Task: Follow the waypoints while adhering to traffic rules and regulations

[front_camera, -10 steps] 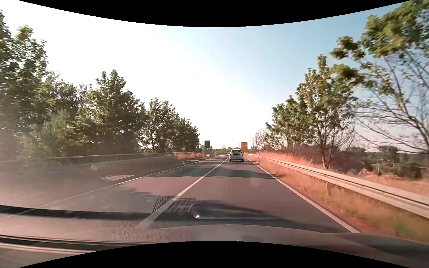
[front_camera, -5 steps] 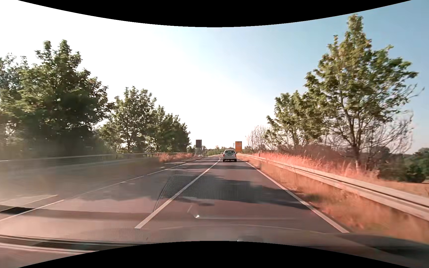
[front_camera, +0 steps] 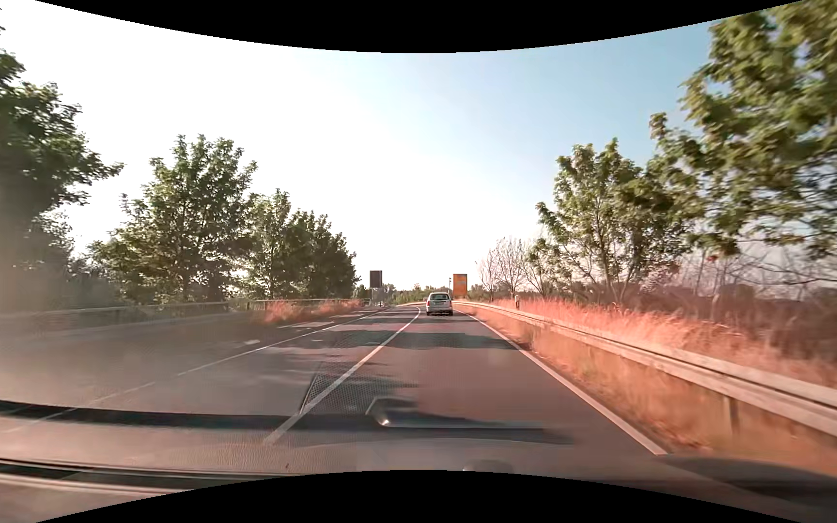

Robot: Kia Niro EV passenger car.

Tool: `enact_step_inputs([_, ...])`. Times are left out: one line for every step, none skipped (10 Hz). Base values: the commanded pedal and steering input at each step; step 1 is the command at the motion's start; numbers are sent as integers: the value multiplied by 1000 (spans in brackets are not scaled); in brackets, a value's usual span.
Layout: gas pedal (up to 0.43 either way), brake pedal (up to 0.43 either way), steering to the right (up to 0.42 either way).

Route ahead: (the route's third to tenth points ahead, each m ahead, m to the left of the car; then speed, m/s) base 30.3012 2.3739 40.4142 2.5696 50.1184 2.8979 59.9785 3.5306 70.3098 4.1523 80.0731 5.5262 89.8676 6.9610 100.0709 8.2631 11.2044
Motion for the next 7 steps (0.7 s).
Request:
enact_step_inputs([197,0,1])
enact_step_inputs([197,0,0])
enact_step_inputs([197,0,-3])
enact_step_inputs([197,0,-5])
enact_step_inputs([197,0,-7])
enact_step_inputs([197,0,-9])
enact_step_inputs([197,0,-9])
